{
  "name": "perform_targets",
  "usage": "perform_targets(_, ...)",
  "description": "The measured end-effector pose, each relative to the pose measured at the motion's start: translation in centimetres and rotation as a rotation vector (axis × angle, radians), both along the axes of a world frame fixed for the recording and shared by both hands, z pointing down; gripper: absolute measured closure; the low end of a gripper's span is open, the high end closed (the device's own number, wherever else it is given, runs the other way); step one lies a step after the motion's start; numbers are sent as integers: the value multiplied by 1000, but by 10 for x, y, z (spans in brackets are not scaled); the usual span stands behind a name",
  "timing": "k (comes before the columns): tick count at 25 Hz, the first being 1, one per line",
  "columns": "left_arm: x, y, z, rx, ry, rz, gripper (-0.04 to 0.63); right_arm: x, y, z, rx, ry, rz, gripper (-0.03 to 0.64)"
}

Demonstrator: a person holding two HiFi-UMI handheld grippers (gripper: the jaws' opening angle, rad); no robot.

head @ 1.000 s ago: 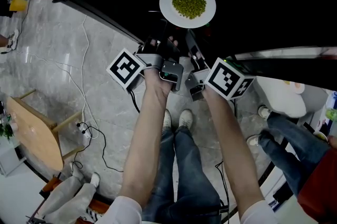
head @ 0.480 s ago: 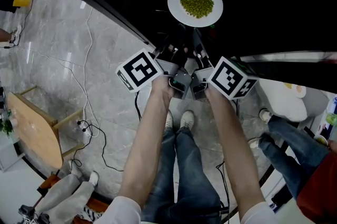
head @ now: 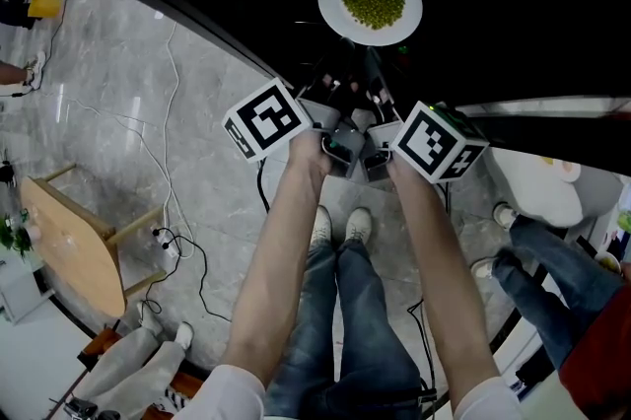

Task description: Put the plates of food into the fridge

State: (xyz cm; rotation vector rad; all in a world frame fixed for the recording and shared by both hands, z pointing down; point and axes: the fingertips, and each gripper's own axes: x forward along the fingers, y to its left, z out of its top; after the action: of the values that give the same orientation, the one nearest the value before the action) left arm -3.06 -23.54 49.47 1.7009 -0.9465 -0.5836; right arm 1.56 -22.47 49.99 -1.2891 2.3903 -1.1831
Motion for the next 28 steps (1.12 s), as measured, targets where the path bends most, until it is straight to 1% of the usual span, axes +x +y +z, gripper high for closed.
perform_targets(8, -2, -9, 0, -4, 3, 4, 589, -3, -8, 0, 6, 8, 0, 609)
perform_targets(14, 0, -15, 5, -21, 9, 0, 589, -3, -15, 2, 4, 16, 0, 609)
perform_targets(28, 1, -16, 1, -15, 7, 10, 589, -2, -23, 0, -1, 18, 28, 609)
